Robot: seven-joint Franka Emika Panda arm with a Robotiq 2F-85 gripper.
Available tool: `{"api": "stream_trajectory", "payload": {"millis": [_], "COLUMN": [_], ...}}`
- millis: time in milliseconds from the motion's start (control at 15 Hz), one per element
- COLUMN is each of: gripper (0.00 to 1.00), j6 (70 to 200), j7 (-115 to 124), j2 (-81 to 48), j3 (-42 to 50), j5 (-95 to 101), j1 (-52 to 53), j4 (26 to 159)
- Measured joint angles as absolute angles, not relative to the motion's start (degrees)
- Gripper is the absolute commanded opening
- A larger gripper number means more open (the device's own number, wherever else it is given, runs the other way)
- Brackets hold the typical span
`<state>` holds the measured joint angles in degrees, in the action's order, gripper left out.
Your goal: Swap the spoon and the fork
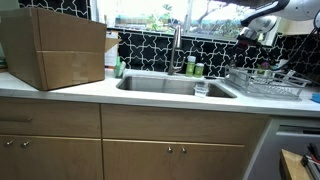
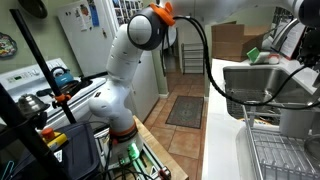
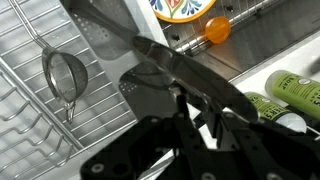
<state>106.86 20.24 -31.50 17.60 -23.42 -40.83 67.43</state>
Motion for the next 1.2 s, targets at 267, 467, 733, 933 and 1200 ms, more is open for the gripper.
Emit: {"api": "stream_trajectory", "payload": {"millis": [267,467,733,933,1200], "gripper": [0.01,0.01,0.01,0.01,0.01], "j6": [104.33,103.02,103.02,103.09,102.95], "j7": [20.59,21.16,21.31,21.48,23.67], "j2": [-32.53,-32.64,-32.29,-30.93,-27.36], "j3": [17.20,17.06,17.44,17.89,17.92], "j5": [-23.41,-23.41,-23.41,-23.53,-24.93], "j1": [-41.62,-42.24,-42.69,-43.03,-43.12], "j4": [65.42,64.60,64.61,64.76,65.35]}}
